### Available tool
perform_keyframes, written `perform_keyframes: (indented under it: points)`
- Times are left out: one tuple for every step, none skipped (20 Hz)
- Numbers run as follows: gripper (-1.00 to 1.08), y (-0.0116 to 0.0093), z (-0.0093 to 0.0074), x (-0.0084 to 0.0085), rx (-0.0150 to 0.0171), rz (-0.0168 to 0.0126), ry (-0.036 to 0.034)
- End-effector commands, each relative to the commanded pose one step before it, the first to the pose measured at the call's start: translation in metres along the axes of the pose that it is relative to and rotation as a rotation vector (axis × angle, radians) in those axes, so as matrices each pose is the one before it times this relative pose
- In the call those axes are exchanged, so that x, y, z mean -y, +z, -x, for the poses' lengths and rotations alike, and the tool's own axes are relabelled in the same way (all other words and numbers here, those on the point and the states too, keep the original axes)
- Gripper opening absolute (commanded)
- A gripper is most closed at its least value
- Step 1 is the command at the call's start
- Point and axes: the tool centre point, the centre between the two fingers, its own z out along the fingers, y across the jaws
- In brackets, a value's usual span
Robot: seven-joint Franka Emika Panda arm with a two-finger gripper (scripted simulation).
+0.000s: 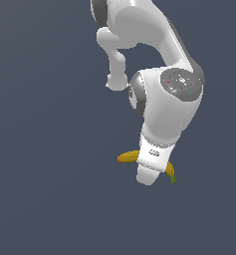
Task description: Pick up the object and move it to a goal position.
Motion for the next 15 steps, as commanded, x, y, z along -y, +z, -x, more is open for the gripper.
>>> perform_keyframes:
  points:
    - [-1.00, -0.01155, -0.00880, -0.00252, 0.00004, 0.00116, 0.00147]
    - [-1.00, -0.00314, -0.00282, -0.00070, 0.00000, 0.00000, 0.00000]
    - [-1.00, -0.00281, -0.00253, -0.00065, 0.00000, 0.00000, 0.00000]
    - [-1.00, -0.00250, -0.00226, -0.00059, 0.00000, 0.00000, 0.00000]
    - [-1.00, -0.00222, -0.00199, -0.00054, 0.00040, 0.00025, 0.00015]
    - [-1.00, -0.00194, -0.00176, -0.00048, 0.00000, 0.00000, 0.00000]
    - [-1.00, -0.00167, -0.00152, -0.00044, 0.00000, 0.00000, 0.00000]
    - [-1.00, -0.00141, -0.00129, -0.00039, 0.00000, 0.00000, 0.00000]
    - [-1.00, -0.00115, -0.00107, -0.00036, 0.00000, 0.00000, 0.00000]
    - [-1.00, -0.00091, -0.00085, -0.00032, 0.00000, 0.00000, 0.00000]
    - [-1.00, -0.00067, -0.00064, -0.00028, 0.00000, 0.00000, 0.00000]
    - [-1.00, -0.00048, -0.00062, -0.00013, 0.00056, 0.00039, -0.00008]
    - [-1.00, -0.00025, -0.00027, -0.00021, 0.00000, 0.00000, 0.00000]
    - [-1.00, -0.00009, -0.00012, -0.00014, 0.00000, 0.00000, 0.00000]
    - [-1.00, -0.00001, -0.00003, -0.00005, 0.00000, 0.00000, 0.00000]
